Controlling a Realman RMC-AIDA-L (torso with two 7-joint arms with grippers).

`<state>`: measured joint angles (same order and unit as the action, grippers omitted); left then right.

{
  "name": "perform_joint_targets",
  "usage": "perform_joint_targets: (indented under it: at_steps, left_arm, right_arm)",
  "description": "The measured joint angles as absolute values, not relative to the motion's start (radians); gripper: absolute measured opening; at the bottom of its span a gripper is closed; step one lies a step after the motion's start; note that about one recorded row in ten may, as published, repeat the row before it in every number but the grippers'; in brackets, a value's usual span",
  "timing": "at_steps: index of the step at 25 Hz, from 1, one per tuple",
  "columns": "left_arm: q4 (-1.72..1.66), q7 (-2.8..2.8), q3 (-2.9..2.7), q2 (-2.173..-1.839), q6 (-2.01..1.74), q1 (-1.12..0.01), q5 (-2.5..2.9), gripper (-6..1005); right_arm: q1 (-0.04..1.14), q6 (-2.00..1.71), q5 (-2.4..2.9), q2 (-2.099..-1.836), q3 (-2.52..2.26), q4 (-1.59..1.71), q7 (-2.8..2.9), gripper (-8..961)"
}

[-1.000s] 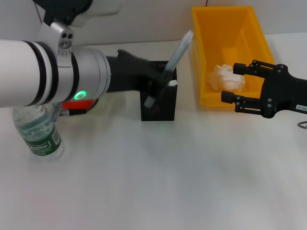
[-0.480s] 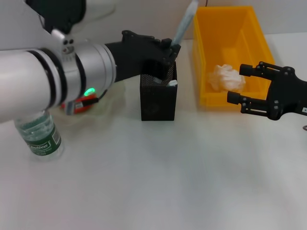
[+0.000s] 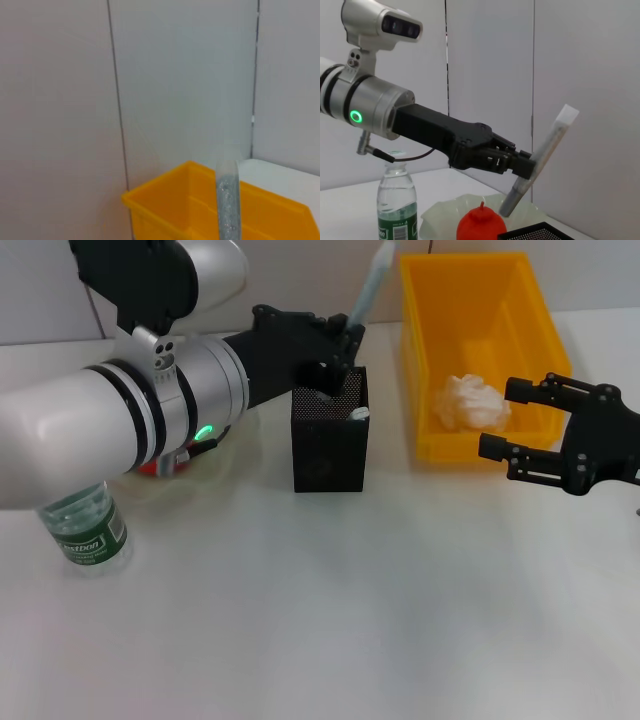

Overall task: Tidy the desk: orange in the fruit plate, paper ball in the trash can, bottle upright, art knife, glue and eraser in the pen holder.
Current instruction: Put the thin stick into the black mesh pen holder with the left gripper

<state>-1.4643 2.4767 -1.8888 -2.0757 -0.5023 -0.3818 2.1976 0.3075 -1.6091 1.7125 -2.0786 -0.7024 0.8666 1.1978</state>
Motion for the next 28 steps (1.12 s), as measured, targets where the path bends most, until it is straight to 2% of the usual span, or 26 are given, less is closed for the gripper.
perform_joint_targets:
  at_steps: [28]
  left_arm:
    - [-1.184,2.451,-2.061,-2.079,-0.088,-0.468,2.133,217]
  right_arm:
    - [0.301,-1.609,1.712,-2.079,-0.703,0.868,1.203,768]
